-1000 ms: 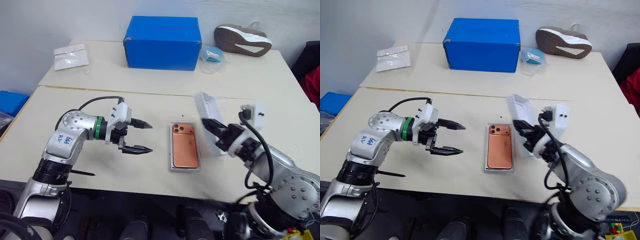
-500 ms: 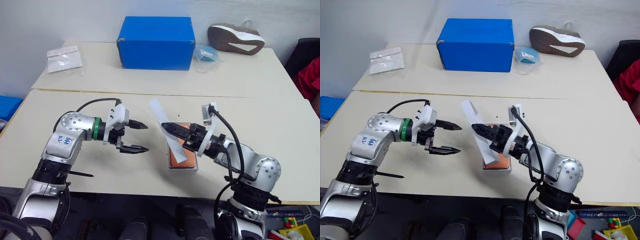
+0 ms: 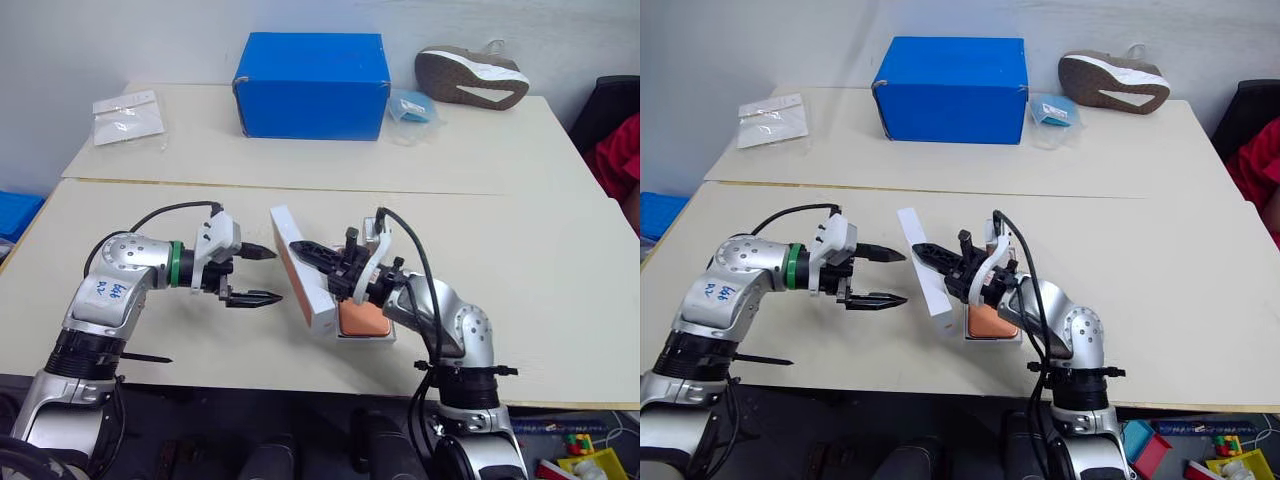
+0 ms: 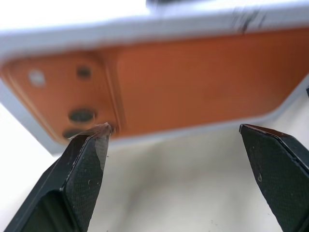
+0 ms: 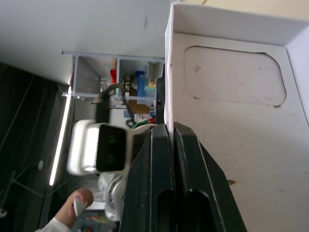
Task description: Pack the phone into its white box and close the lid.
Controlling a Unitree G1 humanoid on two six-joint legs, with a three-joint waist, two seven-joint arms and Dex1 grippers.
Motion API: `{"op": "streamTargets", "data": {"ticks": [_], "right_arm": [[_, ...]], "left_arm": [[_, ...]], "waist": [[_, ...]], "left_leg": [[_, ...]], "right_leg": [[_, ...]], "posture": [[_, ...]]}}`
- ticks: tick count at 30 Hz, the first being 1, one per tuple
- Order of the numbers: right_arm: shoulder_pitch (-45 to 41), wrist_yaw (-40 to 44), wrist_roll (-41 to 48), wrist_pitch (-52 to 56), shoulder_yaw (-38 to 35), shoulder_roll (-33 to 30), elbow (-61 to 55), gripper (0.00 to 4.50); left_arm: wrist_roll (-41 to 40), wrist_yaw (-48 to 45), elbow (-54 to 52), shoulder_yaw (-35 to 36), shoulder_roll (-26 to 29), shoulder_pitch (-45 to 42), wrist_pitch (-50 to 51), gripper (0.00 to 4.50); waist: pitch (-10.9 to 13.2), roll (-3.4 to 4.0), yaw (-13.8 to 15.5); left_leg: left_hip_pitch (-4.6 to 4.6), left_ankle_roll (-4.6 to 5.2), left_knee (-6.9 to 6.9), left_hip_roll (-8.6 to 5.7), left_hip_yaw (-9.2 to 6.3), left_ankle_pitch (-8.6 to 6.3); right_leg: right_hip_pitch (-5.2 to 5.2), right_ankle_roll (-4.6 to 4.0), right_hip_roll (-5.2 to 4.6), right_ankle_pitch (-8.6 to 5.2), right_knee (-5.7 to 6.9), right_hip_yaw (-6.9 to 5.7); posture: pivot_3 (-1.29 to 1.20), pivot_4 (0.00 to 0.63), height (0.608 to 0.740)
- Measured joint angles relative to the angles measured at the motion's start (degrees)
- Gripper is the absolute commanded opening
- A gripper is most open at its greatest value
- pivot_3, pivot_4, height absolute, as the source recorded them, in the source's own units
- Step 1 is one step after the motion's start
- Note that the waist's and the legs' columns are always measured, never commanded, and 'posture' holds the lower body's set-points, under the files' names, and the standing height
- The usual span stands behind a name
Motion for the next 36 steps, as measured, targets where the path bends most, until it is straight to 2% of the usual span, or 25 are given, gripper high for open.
{"op": "streamTargets", "data": {"ticks": [2,5,11,17,22,25,30,36], "right_arm": [[0.4,2.3,-3.0,-1.0,-0.1,-0.1,1.4,0.03],[1.5,5.7,-6.1,-1.1,0.0,-0.5,1.2,0.00],[4.2,7.4,-7.5,-2.2,-0.2,-0.5,-1.6,0.00],[6.1,8.9,-9.6,-2.4,-0.1,-1.9,-4.4,0.00],[8.2,11.7,-12.1,-1.8,0.4,-4.7,-8.3,0.00],[9.0,12.4,-12.9,-1.0,1.3,-6.1,-9.5,0.67],[10.4,13.0,-13.8,0.6,2.6,-9.5,-11.6,2.40],[11.8,15.0,-14.5,3.2,2.1,-19.9,-19.4,2.40]], "left_arm": [[0.0,0.3,-0.6,0.0,0.0,0.4,0.0,4.50],[-0.1,0.9,-0.6,0.0,0.0,1.4,0.5,3.91],[0.7,1.2,-0.6,-1.2,-0.5,2.2,1.1,2.02],[3.6,3.1,2.7,-5.4,-6.4,-0.6,-0.2,0.03],[5.2,2.8,4.5,-6.8,-7.9,-2.7,-2.1,0.03],[5.7,2.2,5.3,-7.5,-8.4,-2.7,-2.8,0.00],[5.9,1.8,6.7,-7.7,-9.2,-2.9,-3.2,0.00],[6.2,1.7,6.7,-8.0,-10.7,-2.9,-3.6,0.00]], "waist": [[0.0,0.00,0.0],[0.0,0.00,0.0],[0.0,0.01,0.1],[0.0,-0.03,0.4],[0.0,-0.03,0.1],[0.0,-0.03,0.1],[0.0,-0.03,0.2],[0.0,-0.05,1.5]], "left_leg": [[0.00,0.00,-0.01,0.01,0.00,0.00],[0.00,0.00,-0.02,0.02,0.00,0.00],[0.00,0.00,-0.02,0.00,-0.01,0.00],[-0.01,0.02,-0.01,-0.02,-0.01,0.00],[-0.01,0.02,-0.02,0.00,0.00,0.00],[-0.01,0.01,-0.02,0.03,0.00,0.00],[-0.06,0.02,-0.02,0.01,0.00,0.00],[-0.11,0.03,0.00,0.01,0.01,0.00]], "right_leg": [[-0.01,0.00,0.01,0.00,0.00,-0.01],[-0.01,0.00,0.01,0.00,0.00,0.00],[0.00,0.00,0.00,0.00,0.00,0.01],[0.03,0.00,-0.02,0.00,-0.05,0.01],[0.02,0.00,-0.01,0.00,-0.08,0.02],[0.03,0.00,0.00,0.00,-0.10,0.02],[0.04,0.00,-0.01,0.00,-0.23,0.02],[0.11,0.01,-0.02,0.00,-0.44,0.00]], "posture": [[0.00,0.150,0.740],[0.00,0.150,0.740],[0.00,0.150,0.740],[0.00,0.150,0.740],[0.00,0.150,0.740],[0.00,0.150,0.740],[0.00,0.150,0.740],[0.00,0.150,0.740]]}}
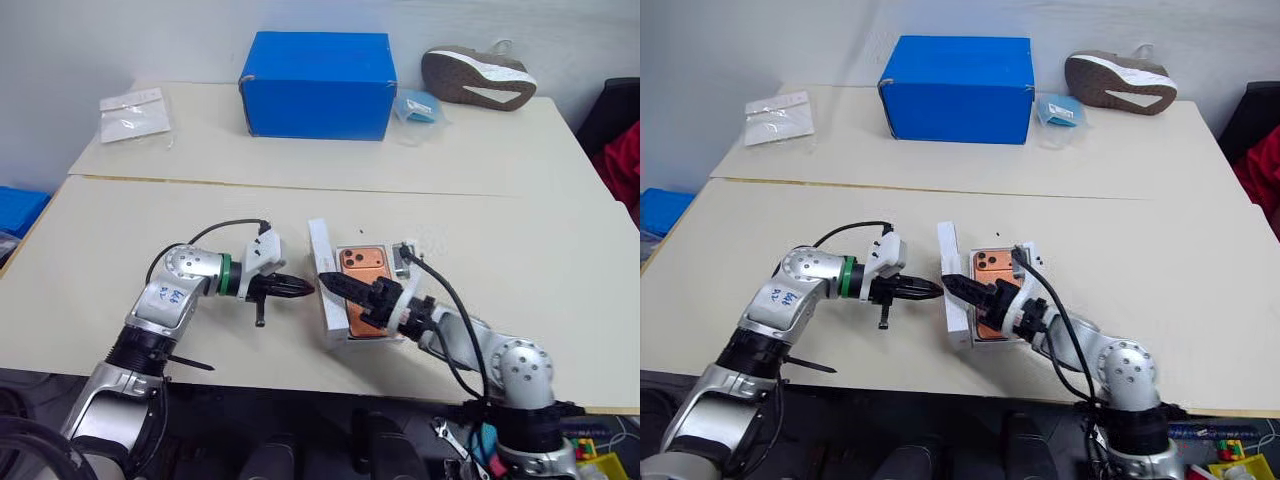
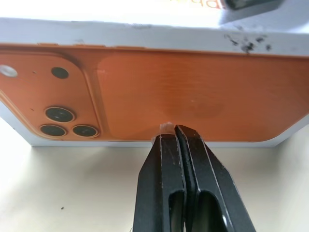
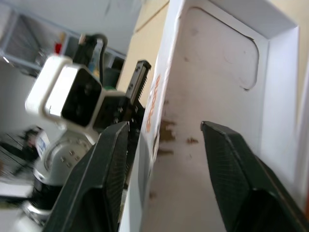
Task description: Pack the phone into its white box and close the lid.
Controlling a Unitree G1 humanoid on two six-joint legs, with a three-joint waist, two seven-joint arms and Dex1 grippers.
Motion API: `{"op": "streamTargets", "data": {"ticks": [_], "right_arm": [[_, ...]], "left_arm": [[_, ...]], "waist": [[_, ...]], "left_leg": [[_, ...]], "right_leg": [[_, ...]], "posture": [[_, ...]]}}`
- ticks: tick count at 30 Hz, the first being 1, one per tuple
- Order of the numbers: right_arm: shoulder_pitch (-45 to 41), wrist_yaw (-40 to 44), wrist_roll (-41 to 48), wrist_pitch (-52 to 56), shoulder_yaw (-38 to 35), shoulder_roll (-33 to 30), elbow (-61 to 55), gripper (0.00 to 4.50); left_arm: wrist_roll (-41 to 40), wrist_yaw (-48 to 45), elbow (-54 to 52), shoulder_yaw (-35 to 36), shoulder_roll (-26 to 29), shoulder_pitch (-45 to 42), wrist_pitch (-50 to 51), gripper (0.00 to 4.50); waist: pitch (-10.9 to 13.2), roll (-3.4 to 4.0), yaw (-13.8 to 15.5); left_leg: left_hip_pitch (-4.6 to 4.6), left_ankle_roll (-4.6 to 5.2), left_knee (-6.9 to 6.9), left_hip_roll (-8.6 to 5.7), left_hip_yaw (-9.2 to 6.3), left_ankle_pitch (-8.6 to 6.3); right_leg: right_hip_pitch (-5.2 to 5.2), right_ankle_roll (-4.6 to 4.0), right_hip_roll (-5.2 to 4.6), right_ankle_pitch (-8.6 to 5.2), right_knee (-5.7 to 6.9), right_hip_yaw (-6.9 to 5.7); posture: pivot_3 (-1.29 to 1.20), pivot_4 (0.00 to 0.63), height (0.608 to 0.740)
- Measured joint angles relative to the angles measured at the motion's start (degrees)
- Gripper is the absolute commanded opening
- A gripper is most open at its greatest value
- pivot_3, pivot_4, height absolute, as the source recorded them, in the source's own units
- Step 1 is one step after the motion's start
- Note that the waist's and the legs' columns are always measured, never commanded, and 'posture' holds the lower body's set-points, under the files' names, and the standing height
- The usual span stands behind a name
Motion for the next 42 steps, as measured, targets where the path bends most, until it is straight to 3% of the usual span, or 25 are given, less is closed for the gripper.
{"op": "streamTargets", "data": {"ticks": [4,7,10,13,18,19,21,26,34,42], "right_arm": [[2.5,4.1,2.1,1.5,-4.2,-10.6,-4.2,2.40],[6.5,12.1,1.2,3.2,-9.1,-20.8,-8.2,2.40],[11.9,22.6,-4.4,3.1,-14.0,-28.9,-13.4,2.40],[16.6,31.2,-11.7,1.9,-15.7,-33.2,-16.5,2.40],[19.0,37.6,-20.2,-1.3,-15.8,-34.3,-18.0,2.40],[19.4,38.2,-21.6,-1.8,-15.8,-34.3,-18.0,2.23],[20.2,39.0,-24.0,-2.4,-15.8,-34.3,-18.0,1.76],[23.3,41.5,-29.3,-4.4,-15.8,-34.3,-17.9,0.03],[26.9,45.9,-40.1,-8.3,-15.2,-34.3,-17.8,0.03],[21.3,47.2,-45.5,-10.3,-11.4,-33.2,-15.2,0.03]], "left_arm": [[0.3,0.1,0.0,-0.1,-1.2,0.0,-0.4,0.00],[0.4,0.1,0.1,-0.5,-2.3,-0.3,-0.9,0.00],[0.5,0.0,1.1,-0.7,-3.6,-1.0,-1.7,0.00],[0.7,-0.1,2.3,-1.5,-5.0,-2.2,-2.4,0.00],[0.9,-0.9,4.1,-2.5,-7.7,-5.1,-3.8,0.00],[1.1,-0.9,4.7,-2.8,-8.2,-5.7,-4.3,0.00],[1.6,-1.1,5.6,-3.7,-9.5,-6.4,-5.0,0.00],[1.2,-2.2,6.3,-3.5,-9.1,-8.0,-4.0,0.00],[2.7,-6.5,11.1,-1.1,-0.4,-9.2,-6.4,0.00],[8.1,-4.1,20.1,-4.1,-7.2,-11.7,-12.9,0.00]], "waist": [[0.0,-0.02,0.7],[0.0,-0.08,1.5],[0.0,-0.13,1.8],[0.0,-0.21,1.9],[0.0,-0.26,1.7],[0.0,-0.27,1.7],[0.0,-0.27,1.8],[0.0,-0.30,1.8],[0.0,-0.29,1.7],[0.0,-0.35,2.9]], "left_leg": [[-0.07,0.04,0.01,-0.01,0.02,0.01],[-0.11,0.09,0.03,0.02,0.03,0.00],[-0.12,0.10,0.04,0.03,0.03,-0.01],[-0.12,0.11,0.08,0.02,0.05,-0.01],[-0.06,0.11,0.11,0.02,0.15,-0.01],[-0.07,0.11,0.11,0.02,0.15,-0.01],[-0.08,0.11,0.11,0.01,0.15,-0.01],[-0.08,0.10,0.11,0.01,0.15,-0.01],[0.01,0.09,0.12,-0.02,0.19,-0.01],[-0.14,0.13,0.22,-0.03,0.18,-0.04]], "right_leg": [[0.05,0.01,-0.03,0.01,-0.12,-0.02],[0.07,0.03,-0.03,0.02,-0.17,-0.03],[0.10,0.05,-0.03,0.02,-0.18,-0.05],[0.11,0.08,-0.03,0.04,-0.17,-0.02],[0.11,0.11,-0.02,0.06,-0.14,0.04],[0.11,0.11,-0.02,0.06,-0.15,0.03],[0.11,0.11,-0.03,0.06,-0.16,0.03],[0.09,0.11,-0.02,0.06,-0.14,0.03],[0.13,0.11,0.00,0.06,-0.12,0.08],[0.08,0.12,-0.01,0.07,-0.18,-0.04]], "posture": [[0.00,0.150,0.740],[0.00,0.150,0.740],[0.00,0.150,0.740],[0.00,0.150,0.740],[0.00,0.150,0.740],[0.00,0.150,0.740],[0.00,0.150,0.740],[0.00,0.150,0.740],[0.00,0.150,0.740],[0.00,0.150,0.740]]}}
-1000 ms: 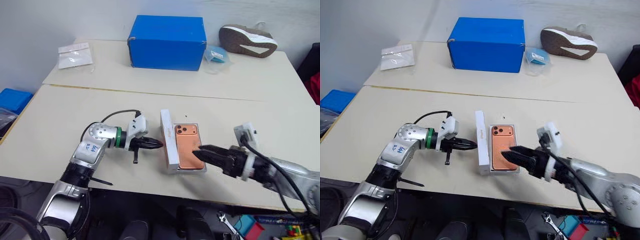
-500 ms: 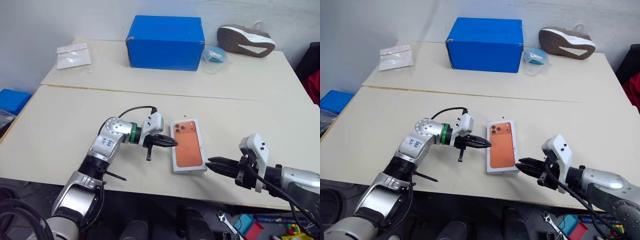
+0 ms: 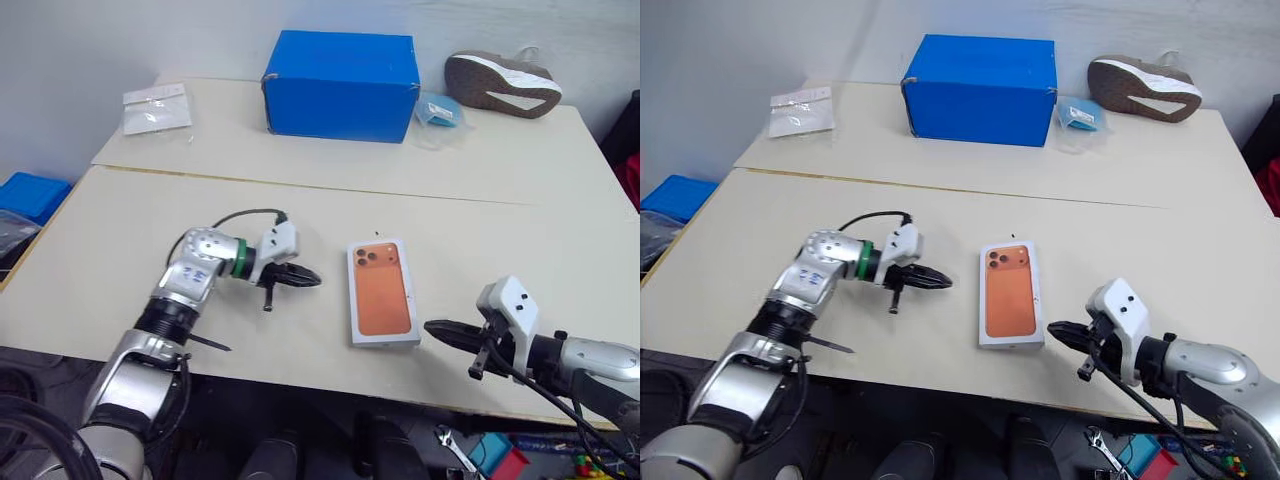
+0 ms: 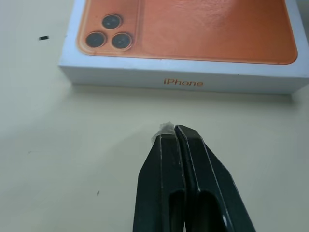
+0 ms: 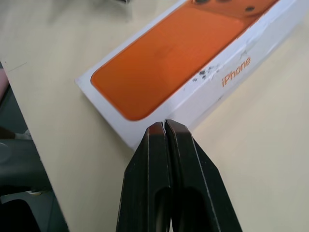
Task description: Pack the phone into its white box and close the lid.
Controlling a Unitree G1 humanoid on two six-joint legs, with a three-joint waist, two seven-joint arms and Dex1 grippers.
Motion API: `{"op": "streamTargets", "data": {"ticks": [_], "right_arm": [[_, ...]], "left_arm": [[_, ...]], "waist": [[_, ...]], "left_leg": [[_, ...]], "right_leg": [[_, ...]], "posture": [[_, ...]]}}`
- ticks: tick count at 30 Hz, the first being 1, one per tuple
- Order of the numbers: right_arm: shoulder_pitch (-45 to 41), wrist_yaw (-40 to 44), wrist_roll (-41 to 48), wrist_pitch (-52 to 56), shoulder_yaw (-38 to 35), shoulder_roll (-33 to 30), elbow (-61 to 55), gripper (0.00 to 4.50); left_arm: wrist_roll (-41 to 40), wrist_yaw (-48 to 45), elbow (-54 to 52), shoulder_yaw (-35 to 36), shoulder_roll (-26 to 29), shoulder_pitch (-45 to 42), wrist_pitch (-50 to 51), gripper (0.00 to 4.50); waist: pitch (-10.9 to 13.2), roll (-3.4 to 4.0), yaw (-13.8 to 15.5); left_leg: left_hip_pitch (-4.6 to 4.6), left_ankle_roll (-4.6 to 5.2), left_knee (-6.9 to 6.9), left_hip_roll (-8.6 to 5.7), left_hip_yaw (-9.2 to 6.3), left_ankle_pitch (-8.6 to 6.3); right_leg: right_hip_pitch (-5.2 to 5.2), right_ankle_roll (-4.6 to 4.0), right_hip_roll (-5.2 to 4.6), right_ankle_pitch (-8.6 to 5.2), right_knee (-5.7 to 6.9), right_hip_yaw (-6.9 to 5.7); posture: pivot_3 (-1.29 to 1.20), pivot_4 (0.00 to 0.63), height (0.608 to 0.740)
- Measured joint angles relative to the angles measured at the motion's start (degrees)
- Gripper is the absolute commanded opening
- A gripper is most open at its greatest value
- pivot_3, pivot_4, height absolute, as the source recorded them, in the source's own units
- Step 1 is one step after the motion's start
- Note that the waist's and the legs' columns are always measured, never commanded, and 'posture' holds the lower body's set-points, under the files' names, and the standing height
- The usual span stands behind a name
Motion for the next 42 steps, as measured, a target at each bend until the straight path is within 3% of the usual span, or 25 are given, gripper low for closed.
{"op": "streamTargets", "data": {"ticks": [5,11,20,26,34,42], "right_arm": [[-5.7,-0.1,-1.0,0.6,4.7,3.1,1.7,0.03],[-5.7,-1.3,-6.5,0.9,8.8,5.2,5.5,0.03],[-3.4,-0.9,-8.2,-0.5,8.1,6.0,5.1,0.03],[-2.9,-1.0,-8.3,-0.2,7.3,6.4,4.5,0.03],[-2.6,-1.5,-12.8,-1.0,8.9,6.2,2.4,0.03],[0.1,-2.1,-18.3,-6.0,10.3,7.1,1.6,0.03]], "left_arm": [[1.7,1.0,2.5,-1.1,-4.2,-1.9,-2.2,0.00],[1.7,0.8,2.7,-1.4,-5.5,-2.2,-1.9,0.00],[0.6,0.0,2.2,-0.4,-5.7,-2.6,0.7,0.00],[-2.0,-1.3,2.2,2.4,-6.9,-8.6,5.5,0.00],[3.4,3.2,15.3,-1.6,-14.1,-10.4,0.6,0.00],[6.3,4.1,19.8,-2.4,-14.0,-13.3,-3.6,0.00]], "waist": [[0.0,-0.01,-0.1],[0.0,-0.01,0.0],[0.0,-0.03,0.0],[0.0,-0.03,0.0],[0.0,-0.05,0.0],[-0.1,-0.16,-0.1]], "left_leg": [[-0.03,-0.01,0.11,0.01,0.02,-0.01],[-0.03,-0.01,0.14,-0.01,0.01,-0.02],[-0.04,0.00,0.19,-0.01,0.01,-0.02],[-0.04,0.02,0.22,-0.02,0.01,-0.03],[-0.04,0.00,0.27,-0.01,0.04,-0.04],[0.29,-0.03,0.29,0.02,-0.10,-0.07]], "right_leg": [[0.00,0.00,0.00,0.00,0.06,0.02],[0.00,0.00,-0.01,0.00,0.07,0.02],[0.02,0.01,0.00,0.01,0.08,0.01],[0.03,0.02,0.00,0.01,0.08,-0.01],[0.01,0.03,0.02,0.01,0.15,-0.28],[0.44,0.03,0.02,0.01,0.06,-0.25]], "posture": [[0.00,0.150,0.740],[0.00,0.150,0.740],[0.00,0.150,0.740],[0.00,0.150,0.740],[0.00,0.150,0.740],[0.00,0.150,0.740]]}}
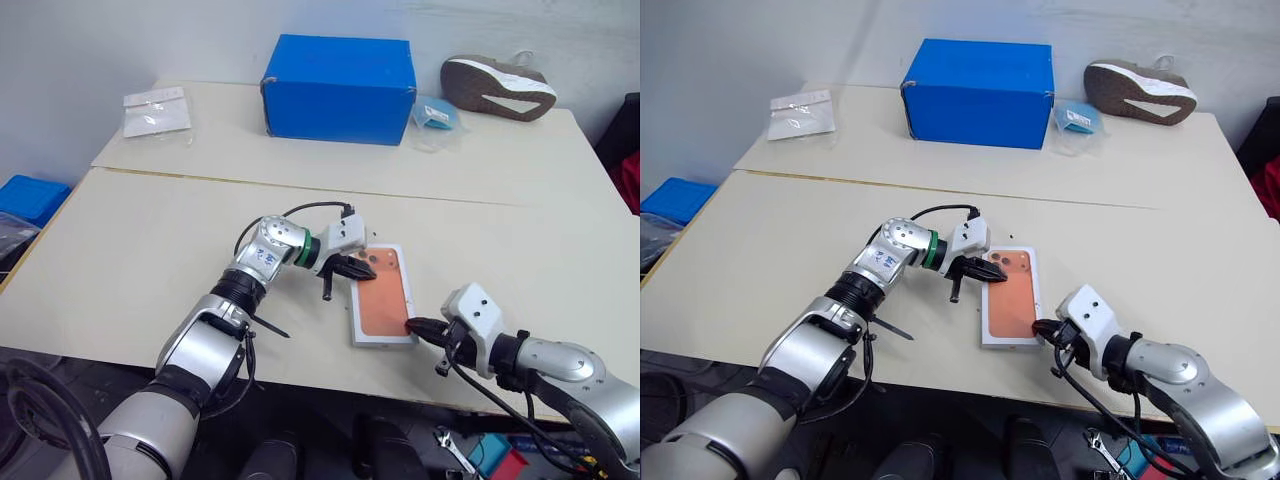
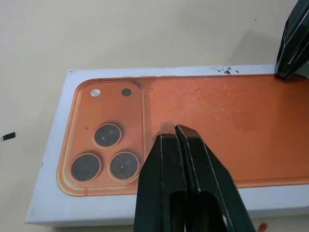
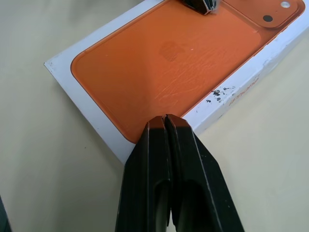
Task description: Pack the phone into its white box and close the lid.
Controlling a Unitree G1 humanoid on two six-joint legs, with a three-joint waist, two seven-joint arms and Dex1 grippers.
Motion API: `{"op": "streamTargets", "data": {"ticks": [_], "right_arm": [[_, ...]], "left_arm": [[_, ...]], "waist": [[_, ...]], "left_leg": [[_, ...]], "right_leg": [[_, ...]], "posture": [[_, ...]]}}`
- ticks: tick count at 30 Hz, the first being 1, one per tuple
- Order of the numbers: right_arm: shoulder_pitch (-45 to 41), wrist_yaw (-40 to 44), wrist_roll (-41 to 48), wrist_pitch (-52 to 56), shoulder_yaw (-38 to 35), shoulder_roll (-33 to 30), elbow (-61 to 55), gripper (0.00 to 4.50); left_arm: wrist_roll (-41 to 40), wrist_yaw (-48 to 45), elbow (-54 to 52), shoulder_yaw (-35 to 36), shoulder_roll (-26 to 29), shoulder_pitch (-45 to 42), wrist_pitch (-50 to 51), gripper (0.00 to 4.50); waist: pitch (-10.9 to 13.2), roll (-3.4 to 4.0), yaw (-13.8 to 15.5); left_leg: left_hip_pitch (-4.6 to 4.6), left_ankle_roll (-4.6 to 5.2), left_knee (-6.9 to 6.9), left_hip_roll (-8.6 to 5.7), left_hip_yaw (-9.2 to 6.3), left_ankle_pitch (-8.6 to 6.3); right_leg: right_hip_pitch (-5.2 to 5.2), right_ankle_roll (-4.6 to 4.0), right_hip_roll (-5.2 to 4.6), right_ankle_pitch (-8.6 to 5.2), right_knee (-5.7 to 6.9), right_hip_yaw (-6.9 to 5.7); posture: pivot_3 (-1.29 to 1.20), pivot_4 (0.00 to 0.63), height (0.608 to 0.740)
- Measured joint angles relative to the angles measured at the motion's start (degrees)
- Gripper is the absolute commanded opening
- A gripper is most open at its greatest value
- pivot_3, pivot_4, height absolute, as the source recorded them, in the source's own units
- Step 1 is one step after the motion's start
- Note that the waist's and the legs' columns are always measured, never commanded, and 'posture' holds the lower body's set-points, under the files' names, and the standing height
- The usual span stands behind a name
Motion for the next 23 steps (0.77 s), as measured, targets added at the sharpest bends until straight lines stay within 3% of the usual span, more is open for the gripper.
{"op": "streamTargets", "data": {"ticks": [2,5,11,15,16,19,23], "right_arm": [[1.9,0.4,0.1,-1.8,-1.4,1.2,0.0,0.00],[4.3,3.5,3.2,-2.1,-7.4,0.8,-0.6,0.59],[9.7,19.1,11.5,-3.8,-24.7,-6.6,-1.2,2.69],[7.9,27.2,17.2,-2.5,-32.9,-10.6,3.9,4.14],[6.7,29.1,18.4,-1.9,-34.1,-12.1,5.6,4.45],[4.2,33.7,19.7,-0.7,-37.7,-16.0,12.0,4.48],[0.9,36.8,19.7,-0.5,-37.4,-17.7,15.1,4.48]], "left_arm": [[-0.5,-2.1,-2.1,0.6,2.6,0.7,1.7,0.41],[-3.1,-7.3,-9.1,2.6,9.6,4.8,6.7,1.24],[-14.5,-17.6,-31.1,10.2,26.8,17.4,23.8,3.21],[-23.0,-19.2,-43.7,18.4,35.6,23.7,34.1,4.49],[-25.0,-19.0,-46.7,20.5,37.5,25.9,36.3,4.50],[-29.5,-16.9,-53.1,27.1,41.7,31.9,41.5,4.50],[-33.0,-10.4,-57.6,32.3,41.1,34.3,44.2,4.50]], "waist": [[0.0,0.00,-0.3],[0.0,0.07,-1.4],[0.1,0.18,-1.5],[0.2,0.25,-1.1],[0.2,0.30,-1.2],[0.2,0.38,-1.1],[0.3,0.41,-0.7]], "left_leg": [[0.00,0.00,-0.01,0.00,0.00,0.00],[-0.01,0.00,-0.03,0.02,-0.01,0.00],[-0.03,0.00,-0.03,0.09,-0.07,-0.03],[0.10,0.12,-0.01,0.09,-0.18,-0.12],[0.10,0.17,-0.01,0.07,-0.18,-0.15],[0.08,0.20,-0.03,0.08,-0.22,-0.20],[0.06,0.19,0.00,0.06,-0.25,-0.20]], "right_leg": [[-0.01,0.00,0.00,0.00,0.01,0.07],[-0.04,0.00,0.00,0.00,0.04,0.18],[-0.05,0.00,0.06,0.00,0.03,0.24],[0.24,-0.02,-0.01,-0.01,-0.14,0.15],[0.25,-0.02,-0.02,-0.01,-0.17,0.16],[0.26,-0.02,-0.01,-0.01,-0.28,0.14],[0.29,-0.02,-0.03,-0.01,-0.32,0.10]], "posture": [[0.00,0.150,0.740],[0.00,0.150,0.740],[0.00,0.150,0.740],[0.00,0.150,0.740],[0.00,0.150,0.740],[0.00,0.150,0.740],[0.00,0.150,0.740]]}}
